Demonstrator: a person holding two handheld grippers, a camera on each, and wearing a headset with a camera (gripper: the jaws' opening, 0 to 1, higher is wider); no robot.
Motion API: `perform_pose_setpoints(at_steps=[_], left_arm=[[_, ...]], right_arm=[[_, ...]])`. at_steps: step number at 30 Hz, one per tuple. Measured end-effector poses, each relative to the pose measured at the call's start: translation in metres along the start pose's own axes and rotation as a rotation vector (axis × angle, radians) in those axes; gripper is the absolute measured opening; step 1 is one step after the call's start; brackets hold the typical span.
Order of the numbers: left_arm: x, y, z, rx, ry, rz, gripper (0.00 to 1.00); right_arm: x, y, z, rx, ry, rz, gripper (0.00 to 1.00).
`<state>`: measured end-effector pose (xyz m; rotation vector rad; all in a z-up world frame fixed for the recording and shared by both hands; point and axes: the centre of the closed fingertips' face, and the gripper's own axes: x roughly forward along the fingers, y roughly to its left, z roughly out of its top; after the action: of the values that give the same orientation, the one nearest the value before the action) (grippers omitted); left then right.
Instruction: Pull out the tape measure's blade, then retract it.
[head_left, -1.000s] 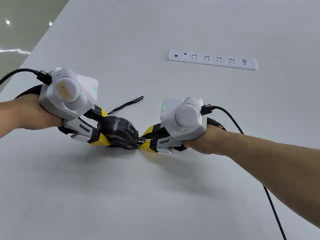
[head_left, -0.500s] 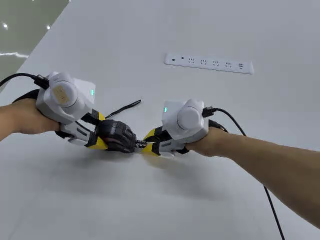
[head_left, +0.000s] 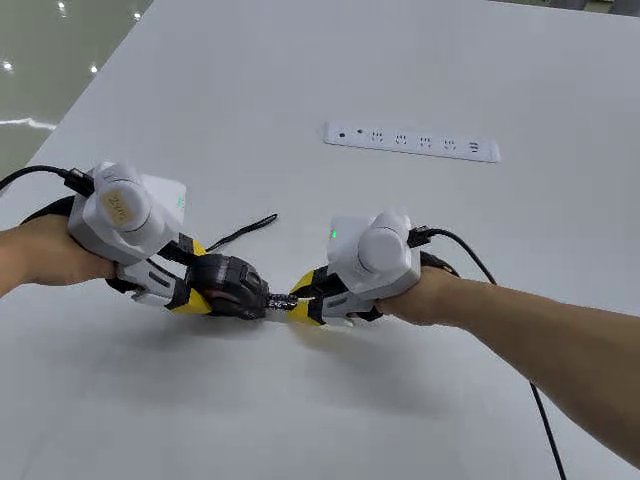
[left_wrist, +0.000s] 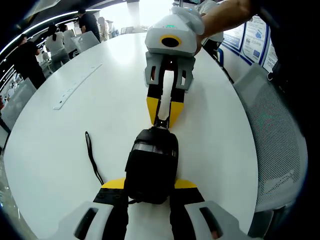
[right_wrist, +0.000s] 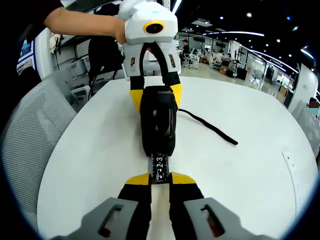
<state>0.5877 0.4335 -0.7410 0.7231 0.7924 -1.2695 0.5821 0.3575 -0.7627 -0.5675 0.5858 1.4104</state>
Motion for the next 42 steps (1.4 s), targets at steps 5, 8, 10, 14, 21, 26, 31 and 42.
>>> perform_pose_setpoints(at_steps=[5, 8, 10, 14, 21, 26, 31, 42], left_arm=[[0.0, 0.0, 0.0, 0.001, -0.001, 0.001, 0.28], [0.0, 0.001, 0.001, 0.0, -0.002, 0.001, 0.28], [0.0, 0.001, 0.001, -0.001, -0.003, 0.002, 0.28], [-0.001, 0.001, 0.001, -0.002, -0.005, 0.003, 0.28], [-0.001, 0.001, 0.001, -0.003, -0.006, 0.005, 0.28], [-0.001, 0.0, 0.001, -0.003, -0.006, 0.007, 0.28], [-0.001, 0.0, 0.0, -0.003, -0.006, 0.005, 0.28], [0.0, 0.0, 0.0, -0.001, -0.006, 0.006, 0.28]], right_arm=[[-0.003, 0.0, -0.002, 0.002, 0.003, 0.002, 0.11], [-0.005, -0.001, -0.003, 0.0, 0.004, 0.002, 0.11], [-0.006, -0.002, -0.004, 0.0, 0.005, 0.002, 0.11], [-0.009, -0.001, -0.005, -0.001, 0.008, 0.002, 0.11], [-0.015, -0.001, -0.01, -0.007, 0.013, 0.002, 0.11], [-0.018, -0.002, -0.011, -0.002, 0.009, 0.005, 0.11], [-0.02, -0.002, -0.013, -0.008, 0.013, 0.006, 0.11], [-0.027, -0.001, -0.02, -0.004, 0.019, 0.011, 0.11]])
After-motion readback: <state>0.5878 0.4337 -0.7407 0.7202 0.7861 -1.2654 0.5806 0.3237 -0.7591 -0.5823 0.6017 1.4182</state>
